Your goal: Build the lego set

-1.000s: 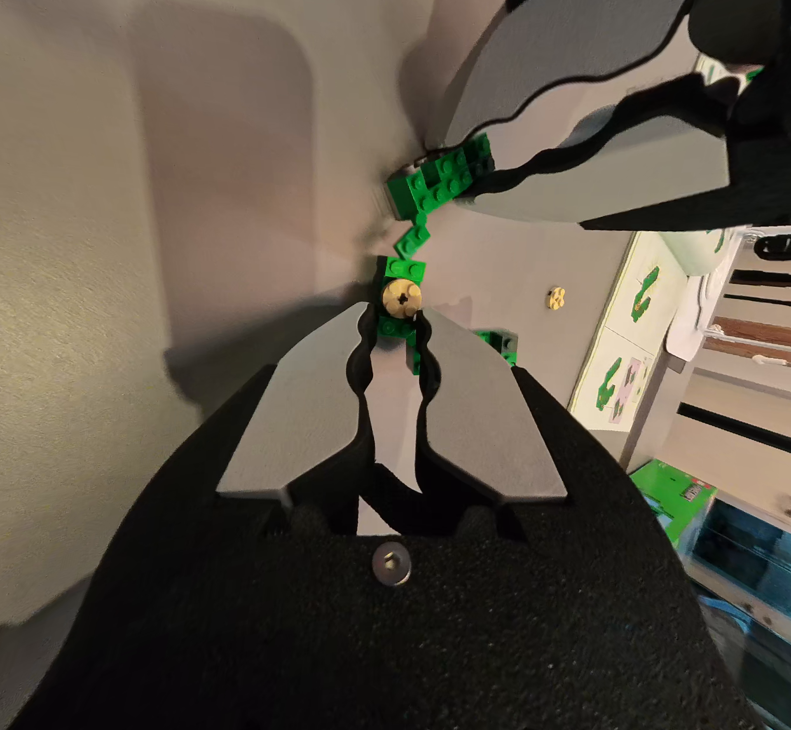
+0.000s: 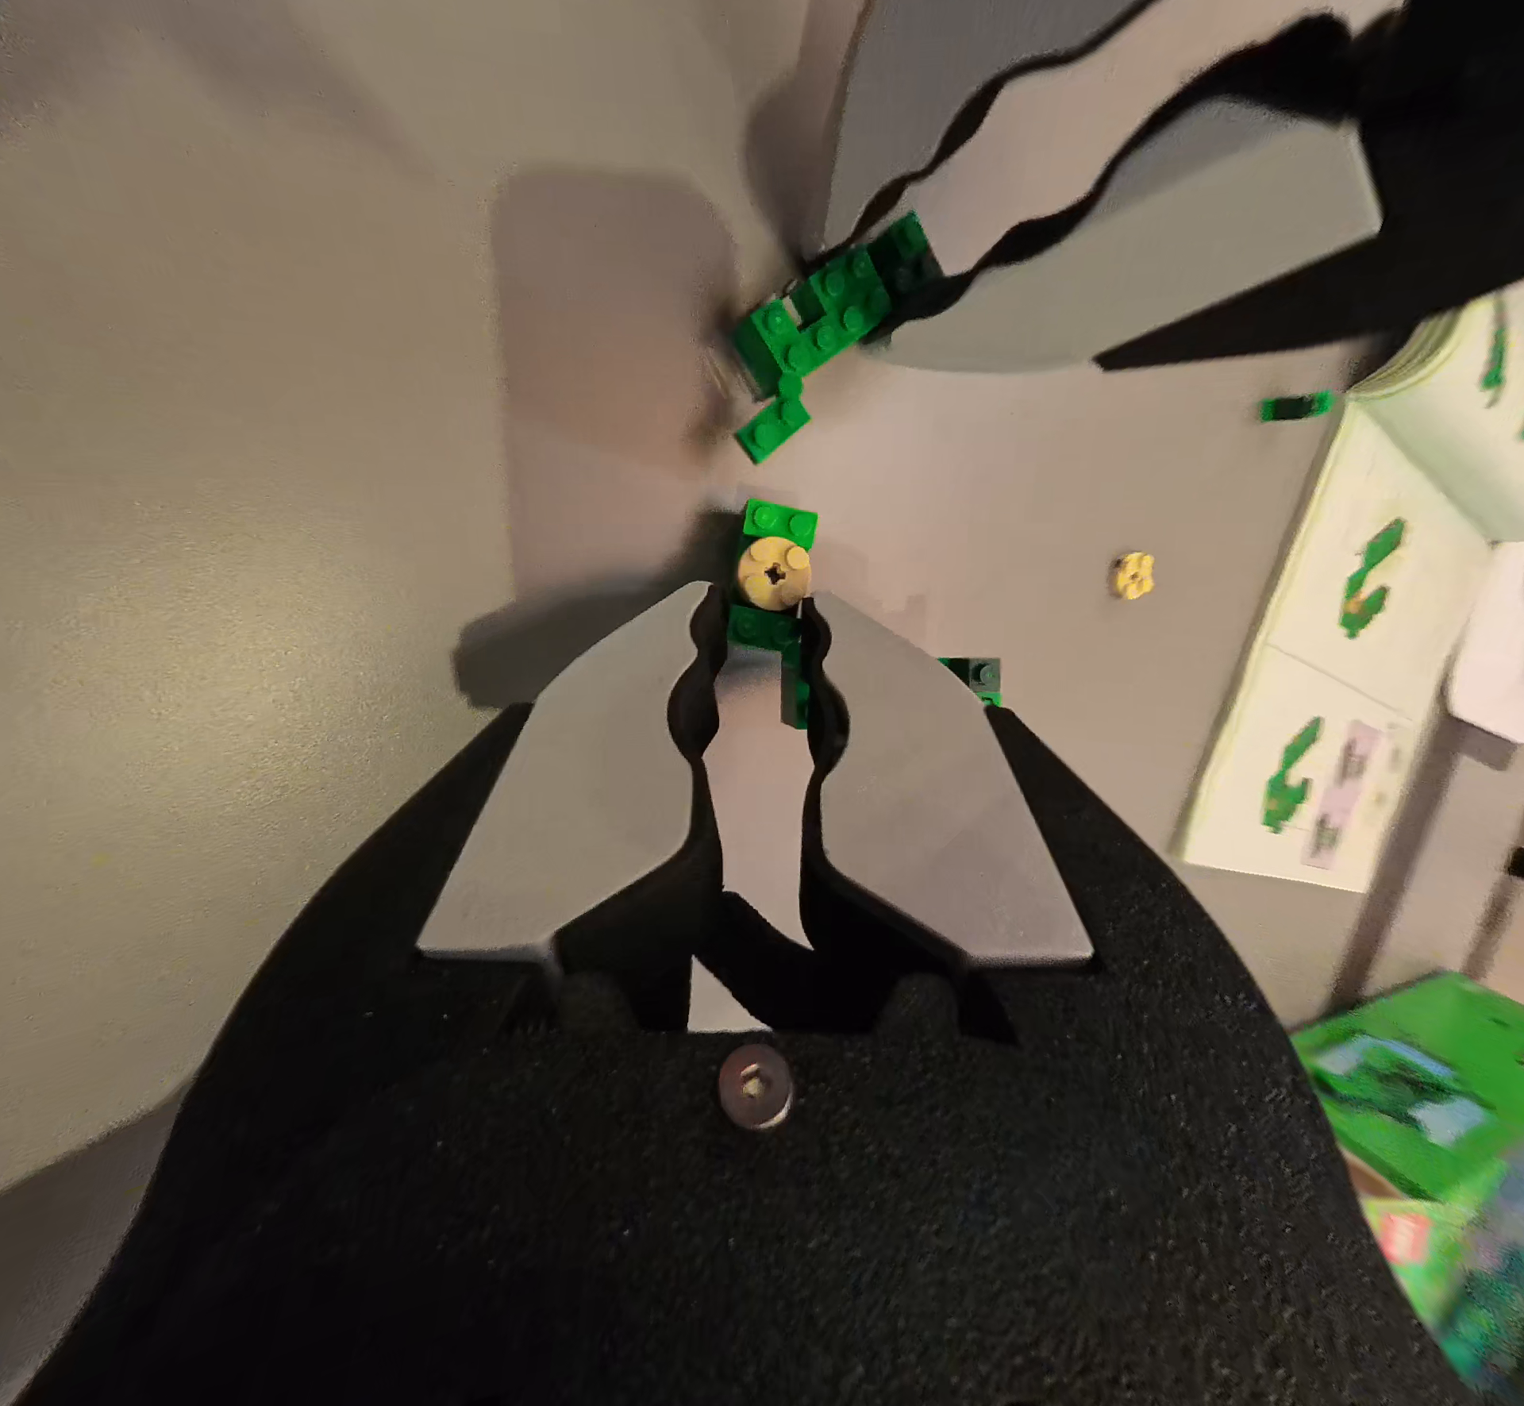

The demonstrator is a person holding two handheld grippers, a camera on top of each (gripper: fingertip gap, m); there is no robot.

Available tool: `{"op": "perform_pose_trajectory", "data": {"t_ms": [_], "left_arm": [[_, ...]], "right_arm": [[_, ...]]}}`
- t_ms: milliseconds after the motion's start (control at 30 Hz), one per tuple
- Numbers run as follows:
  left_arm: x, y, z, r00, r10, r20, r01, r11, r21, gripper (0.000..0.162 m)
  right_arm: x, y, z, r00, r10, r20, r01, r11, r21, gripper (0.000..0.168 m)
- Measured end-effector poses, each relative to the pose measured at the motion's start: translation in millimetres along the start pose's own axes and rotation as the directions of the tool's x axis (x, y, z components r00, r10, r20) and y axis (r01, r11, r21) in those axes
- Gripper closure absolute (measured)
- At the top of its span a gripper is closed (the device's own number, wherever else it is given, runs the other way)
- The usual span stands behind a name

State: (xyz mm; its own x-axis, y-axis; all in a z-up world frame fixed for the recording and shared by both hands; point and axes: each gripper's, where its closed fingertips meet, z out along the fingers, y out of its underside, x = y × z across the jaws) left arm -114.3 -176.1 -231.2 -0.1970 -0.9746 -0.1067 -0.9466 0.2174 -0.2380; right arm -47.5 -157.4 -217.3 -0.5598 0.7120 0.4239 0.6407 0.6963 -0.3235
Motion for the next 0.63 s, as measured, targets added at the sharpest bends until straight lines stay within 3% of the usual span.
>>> {"op": "perform_pose_trajectory", "data": {"t_ms": [233,333,433,633], "left_arm": [[-1,1,0,0.999,-0.042,0.028,0.041,0.999,0.030,0.144],[-10,8,-3,0.989,-0.099,0.108,0.098,0.995,0.020,0.144],[-21,4,-14,0.963,-0.170,0.209,0.154,0.984,0.093,0.145],[-41,-7,-44,0.872,-0.298,0.388,0.217,0.946,0.240,0.145]], "right_arm": [[4,4,-2,0.976,0.182,0.121,-0.192,0.979,0.071,0.145],[18,-8,-17,0.980,0.200,0.015,-0.200,0.964,0.176,0.143],[31,-28,-33,0.963,0.223,-0.151,-0.167,0.934,0.316,0.133],[46,-38,-38,0.900,0.247,-0.359,-0.115,0.929,0.352,0.115]]}}
